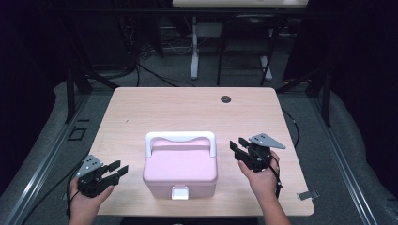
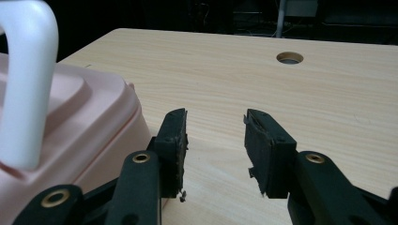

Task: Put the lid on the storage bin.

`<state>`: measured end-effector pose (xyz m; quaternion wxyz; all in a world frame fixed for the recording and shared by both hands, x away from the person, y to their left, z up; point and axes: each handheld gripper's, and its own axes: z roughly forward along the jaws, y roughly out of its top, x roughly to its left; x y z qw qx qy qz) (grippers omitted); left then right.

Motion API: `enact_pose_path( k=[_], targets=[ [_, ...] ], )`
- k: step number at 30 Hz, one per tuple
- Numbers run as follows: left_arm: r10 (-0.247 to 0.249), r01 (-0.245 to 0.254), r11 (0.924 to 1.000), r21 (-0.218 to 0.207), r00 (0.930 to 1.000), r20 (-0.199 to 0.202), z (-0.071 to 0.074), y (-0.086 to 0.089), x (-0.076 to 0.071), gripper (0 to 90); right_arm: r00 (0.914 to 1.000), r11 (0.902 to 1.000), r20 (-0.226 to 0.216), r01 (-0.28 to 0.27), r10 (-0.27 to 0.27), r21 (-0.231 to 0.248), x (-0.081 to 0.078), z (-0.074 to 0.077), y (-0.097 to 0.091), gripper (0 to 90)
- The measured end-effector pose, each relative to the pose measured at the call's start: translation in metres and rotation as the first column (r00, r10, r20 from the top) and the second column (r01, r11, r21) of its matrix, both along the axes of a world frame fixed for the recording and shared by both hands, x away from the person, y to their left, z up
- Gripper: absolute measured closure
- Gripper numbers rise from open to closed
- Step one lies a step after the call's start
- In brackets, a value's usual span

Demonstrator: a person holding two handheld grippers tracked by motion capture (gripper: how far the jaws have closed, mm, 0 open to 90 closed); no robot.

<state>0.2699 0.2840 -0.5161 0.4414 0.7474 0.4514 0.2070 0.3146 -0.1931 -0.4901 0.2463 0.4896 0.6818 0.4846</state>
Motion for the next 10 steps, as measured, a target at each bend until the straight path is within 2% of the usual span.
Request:
enact_pose_path(
  k=[7,10],
  targets=[
    [0.007,-0.006,0.9998,0.016,0.9999,-0.009,-0.009,-0.001,0.004,55.5,1.0000,0.9995,-0.006,0.005,-0.005,-0.030,-0.013,-0.023,-0.001,58.0],
    [0.006,-0.006,0.9998,0.019,1.0000,-0.007,-0.011,-0.001,0.005,52.7,0.9994,0.9990,-0.029,-0.021,0.020,-0.039,-0.021,-0.032,0.000,55.6]
  ],
)
